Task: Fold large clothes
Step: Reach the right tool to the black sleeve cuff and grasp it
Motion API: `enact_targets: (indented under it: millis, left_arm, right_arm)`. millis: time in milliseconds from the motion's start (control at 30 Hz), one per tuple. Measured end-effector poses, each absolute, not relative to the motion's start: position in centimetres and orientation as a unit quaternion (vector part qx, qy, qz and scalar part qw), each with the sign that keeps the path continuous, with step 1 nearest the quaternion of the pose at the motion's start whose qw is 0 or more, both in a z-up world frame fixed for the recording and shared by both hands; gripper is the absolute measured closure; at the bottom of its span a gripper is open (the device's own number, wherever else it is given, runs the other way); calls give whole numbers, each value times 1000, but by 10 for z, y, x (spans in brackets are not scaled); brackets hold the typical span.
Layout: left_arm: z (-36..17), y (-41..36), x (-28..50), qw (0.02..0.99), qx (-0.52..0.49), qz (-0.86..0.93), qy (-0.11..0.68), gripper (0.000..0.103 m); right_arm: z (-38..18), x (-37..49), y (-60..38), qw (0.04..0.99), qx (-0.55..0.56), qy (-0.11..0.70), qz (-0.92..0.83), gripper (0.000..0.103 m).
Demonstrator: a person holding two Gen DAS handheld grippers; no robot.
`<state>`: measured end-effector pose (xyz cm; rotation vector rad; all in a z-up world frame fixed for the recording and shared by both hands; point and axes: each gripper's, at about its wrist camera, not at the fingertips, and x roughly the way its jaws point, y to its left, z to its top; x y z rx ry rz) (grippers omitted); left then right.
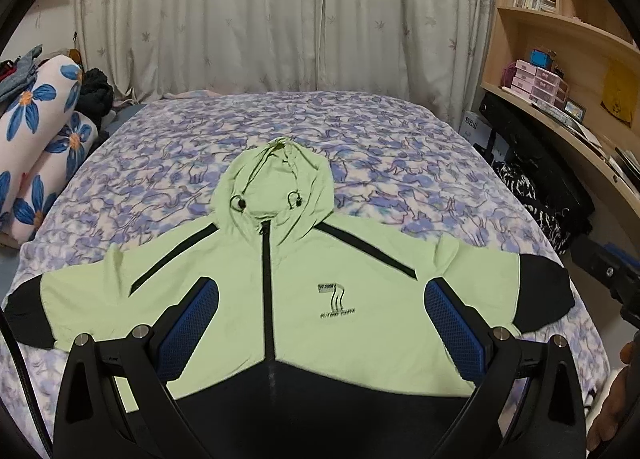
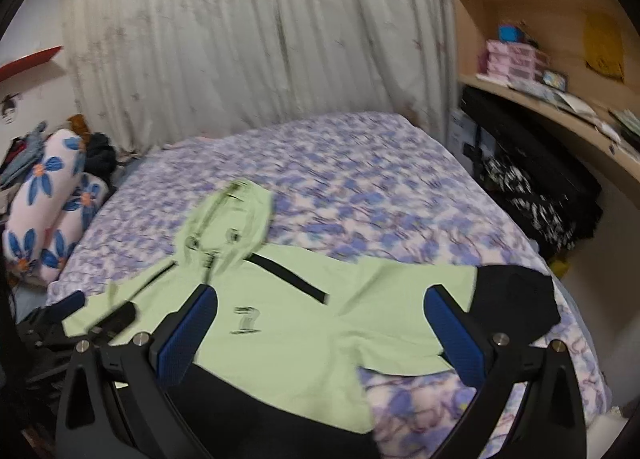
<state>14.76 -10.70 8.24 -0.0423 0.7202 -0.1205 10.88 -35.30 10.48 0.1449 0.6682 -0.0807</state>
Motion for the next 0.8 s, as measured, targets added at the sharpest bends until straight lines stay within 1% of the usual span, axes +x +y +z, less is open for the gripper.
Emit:
enact_targets:
  millis: [200,433,500,633,700,767,800]
  left_arm:
    - [54,-129,176,931,-13,-44,363,1]
    - [14,-145,198,923,-14,-35,382,1]
    - [1,-148,205,920,-23,-36,391,1]
    - [-21,-150,215,913,-21,-31,406,1]
    - [-29,-150,219,912,-19,-25,409,1]
    - [-34,-150,223,912,-18,-20,410,1]
    - [-39,-150,225,911,-18,-17,412,1]
  right_arm:
    - [64,127,-415,920,117,363,-88,0]
    - [23,138,-483,894,144,393,-159,0]
    - [6,141,-514,879,164,408,-185,0]
    - [-27,138,-579,842,241,430,-217,1]
    - [-41,130,-612,823,284,432,-236,3]
    - [-54,122,-639,805,322,430,-252,9]
    - [-61,118,-650,797,337,428,-260,10]
